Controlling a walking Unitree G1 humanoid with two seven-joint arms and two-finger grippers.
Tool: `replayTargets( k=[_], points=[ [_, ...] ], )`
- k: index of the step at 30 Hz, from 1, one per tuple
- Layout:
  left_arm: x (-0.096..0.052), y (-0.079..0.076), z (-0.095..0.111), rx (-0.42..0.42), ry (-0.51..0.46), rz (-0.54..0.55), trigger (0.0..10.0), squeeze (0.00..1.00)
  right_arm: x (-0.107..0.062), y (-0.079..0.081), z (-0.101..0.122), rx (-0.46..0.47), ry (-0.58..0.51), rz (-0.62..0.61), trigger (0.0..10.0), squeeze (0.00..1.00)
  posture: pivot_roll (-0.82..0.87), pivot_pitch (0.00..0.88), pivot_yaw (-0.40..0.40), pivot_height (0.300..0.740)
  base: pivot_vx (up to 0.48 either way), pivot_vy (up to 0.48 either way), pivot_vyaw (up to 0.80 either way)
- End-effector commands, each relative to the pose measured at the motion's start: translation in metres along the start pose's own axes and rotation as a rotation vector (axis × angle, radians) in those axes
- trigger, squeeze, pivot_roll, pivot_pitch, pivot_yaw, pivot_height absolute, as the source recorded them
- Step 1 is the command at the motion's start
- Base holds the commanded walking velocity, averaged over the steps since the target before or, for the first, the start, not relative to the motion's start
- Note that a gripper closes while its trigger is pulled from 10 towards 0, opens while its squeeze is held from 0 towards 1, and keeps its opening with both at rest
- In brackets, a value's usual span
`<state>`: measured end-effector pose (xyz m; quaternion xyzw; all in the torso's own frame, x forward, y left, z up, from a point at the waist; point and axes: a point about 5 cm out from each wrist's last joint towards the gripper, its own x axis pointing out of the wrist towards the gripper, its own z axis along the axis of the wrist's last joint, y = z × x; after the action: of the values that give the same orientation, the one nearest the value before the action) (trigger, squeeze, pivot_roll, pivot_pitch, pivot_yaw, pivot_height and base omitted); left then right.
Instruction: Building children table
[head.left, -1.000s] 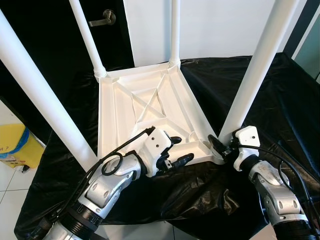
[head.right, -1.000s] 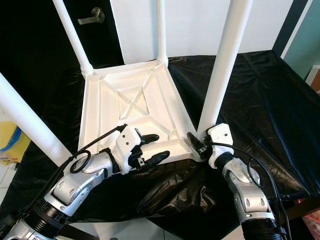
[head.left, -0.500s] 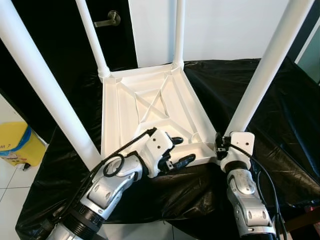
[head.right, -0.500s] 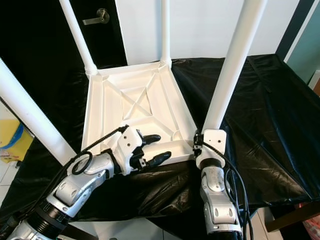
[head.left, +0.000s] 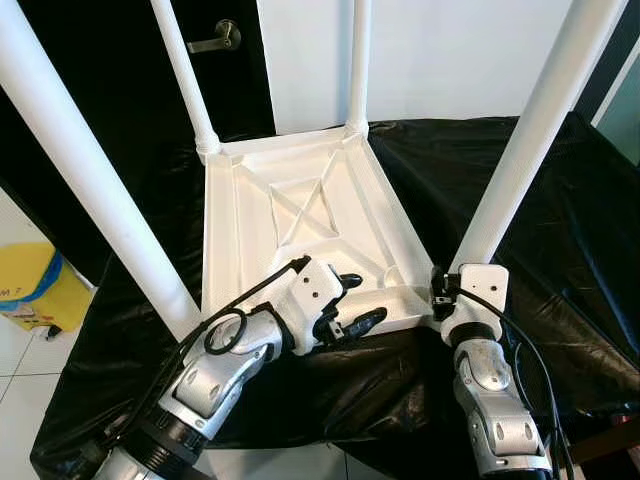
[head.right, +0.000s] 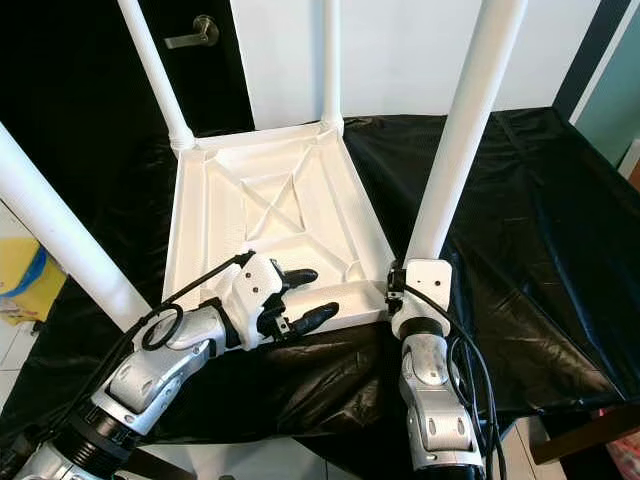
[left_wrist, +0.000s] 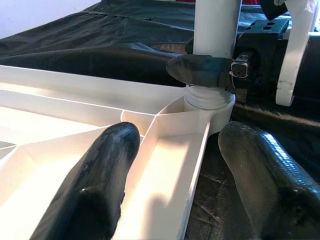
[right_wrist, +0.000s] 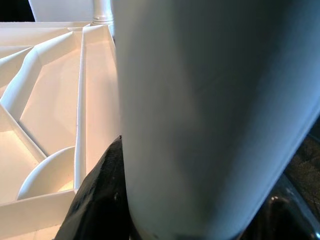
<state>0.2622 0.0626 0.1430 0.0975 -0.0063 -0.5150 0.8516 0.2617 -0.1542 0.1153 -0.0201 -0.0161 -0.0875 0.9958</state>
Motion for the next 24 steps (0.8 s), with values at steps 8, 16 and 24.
replayTargets(
  k=[8,16,24],
  points=[
    [-0.003,0.004,-0.003,0.014,0.013,-0.048,10.0,0.00,-0.004,-0.020,-0.003,0.000,-0.013,0.054,10.0,1.00,-0.18,0.030,0.027,0.740,0.000,0.000,0.00],
    [-0.002,0.006,-0.001,0.027,0.015,-0.062,10.0,0.00,-0.007,-0.032,0.005,-0.001,-0.072,0.217,10.0,1.00,-0.19,0.034,0.048,0.740,0.000,0.000,0.00],
    [-0.004,0.002,-0.001,0.035,0.019,-0.095,10.0,0.00,-0.008,-0.040,0.003,-0.033,-0.049,0.518,10.0,0.00,-0.19,0.051,0.071,0.740,0.000,0.000,0.00]
  ],
)
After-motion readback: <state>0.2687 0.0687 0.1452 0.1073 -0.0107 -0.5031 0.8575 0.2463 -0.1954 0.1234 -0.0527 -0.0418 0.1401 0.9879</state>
